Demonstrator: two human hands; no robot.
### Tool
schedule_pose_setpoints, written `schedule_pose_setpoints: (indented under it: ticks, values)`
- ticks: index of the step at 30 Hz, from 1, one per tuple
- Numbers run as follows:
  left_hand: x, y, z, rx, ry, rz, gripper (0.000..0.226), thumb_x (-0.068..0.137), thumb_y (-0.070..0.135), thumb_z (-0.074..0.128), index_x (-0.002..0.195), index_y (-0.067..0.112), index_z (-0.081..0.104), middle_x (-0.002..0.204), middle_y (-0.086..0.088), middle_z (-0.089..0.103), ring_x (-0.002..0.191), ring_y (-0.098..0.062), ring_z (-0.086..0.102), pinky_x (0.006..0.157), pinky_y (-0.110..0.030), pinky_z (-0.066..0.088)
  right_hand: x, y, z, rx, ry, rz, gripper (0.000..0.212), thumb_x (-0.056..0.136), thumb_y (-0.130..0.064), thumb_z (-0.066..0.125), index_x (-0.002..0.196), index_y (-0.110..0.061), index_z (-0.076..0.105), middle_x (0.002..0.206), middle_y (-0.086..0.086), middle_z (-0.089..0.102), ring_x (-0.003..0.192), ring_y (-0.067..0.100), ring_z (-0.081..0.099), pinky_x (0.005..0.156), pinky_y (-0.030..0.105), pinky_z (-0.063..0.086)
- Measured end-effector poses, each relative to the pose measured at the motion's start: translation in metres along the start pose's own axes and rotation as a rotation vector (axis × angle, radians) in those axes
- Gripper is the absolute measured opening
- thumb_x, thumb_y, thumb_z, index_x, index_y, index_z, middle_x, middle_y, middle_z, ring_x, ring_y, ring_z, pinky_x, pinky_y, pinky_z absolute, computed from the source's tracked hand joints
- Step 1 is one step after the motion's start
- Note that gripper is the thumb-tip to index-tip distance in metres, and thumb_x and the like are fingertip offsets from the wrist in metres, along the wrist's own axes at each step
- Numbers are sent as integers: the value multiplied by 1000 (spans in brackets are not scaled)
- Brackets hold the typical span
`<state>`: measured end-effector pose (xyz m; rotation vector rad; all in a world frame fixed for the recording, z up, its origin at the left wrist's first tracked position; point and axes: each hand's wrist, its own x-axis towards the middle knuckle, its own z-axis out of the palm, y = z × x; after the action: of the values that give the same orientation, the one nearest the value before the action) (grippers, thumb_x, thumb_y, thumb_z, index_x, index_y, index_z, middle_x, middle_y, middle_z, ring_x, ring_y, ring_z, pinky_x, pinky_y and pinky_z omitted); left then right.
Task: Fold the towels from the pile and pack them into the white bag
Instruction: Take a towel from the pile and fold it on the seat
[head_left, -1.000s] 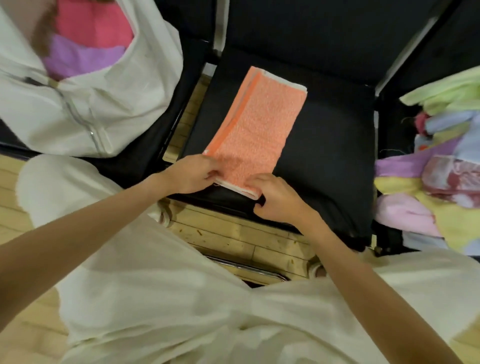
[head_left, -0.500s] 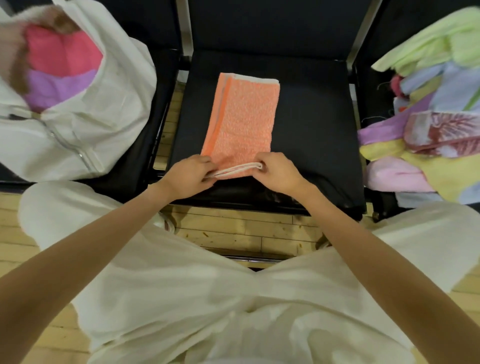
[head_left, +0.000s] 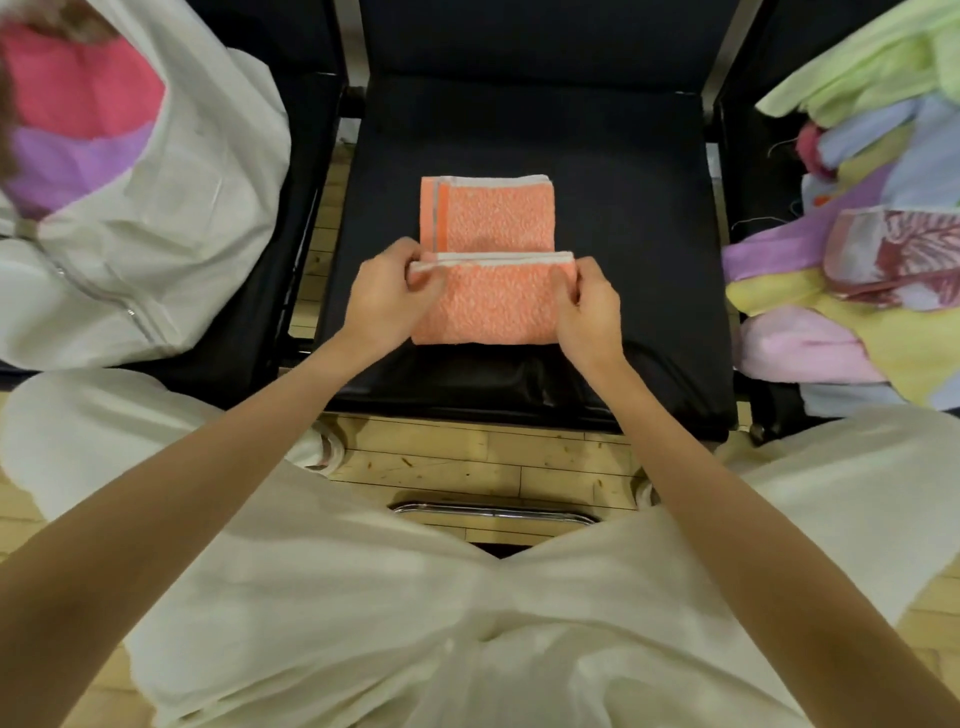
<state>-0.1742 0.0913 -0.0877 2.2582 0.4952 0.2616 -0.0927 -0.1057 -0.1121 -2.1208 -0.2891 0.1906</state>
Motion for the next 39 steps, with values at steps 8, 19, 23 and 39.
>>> schedule_pose_setpoints:
  ticks: [8, 19, 23, 39]
  values:
    - [26, -27, 48, 407, 18, -29, 21, 100, 20, 43, 110, 3, 47, 93, -13, 61, 74, -27, 60, 58, -35, 43, 26, 16, 38, -582, 70, 59, 31, 102, -27, 35, 101, -2, 55, 91, 12, 62, 84, 26, 59, 67, 35, 42]
    - [21, -37, 32, 538, 23, 258, 35, 87, 27, 58, 115, 6, 58, 122, -13, 52, 107, -30, 51, 87, -42, 44, 20, 21, 30, -455, 37, -223, 33, 85, 0, 54, 118, -5, 53, 121, 13, 50, 106, 27, 51, 89, 33, 38]
    - [7, -43, 11, 468, -290, 554, 38, 88, 32, 55, 114, 7, 67, 116, -7, 67, 109, -24, 61, 104, -41, 38, 3, 16, 6, -414, -378, -394, 56, 88, -6, 52, 142, -7, 37, 132, 15, 51, 109, 28, 56, 100, 41, 40]
    - [8, -2, -19, 236, -219, 211, 21, 71, 32, 64, 66, 12, 60, 55, 2, 54, 51, -16, 50, 54, -29, 42, 23, -6, -34, -121, -510, -38, 17, 82, -7, 54, 85, -13, 69, 66, 1, 56, 62, 12, 53, 63, 33, 44]
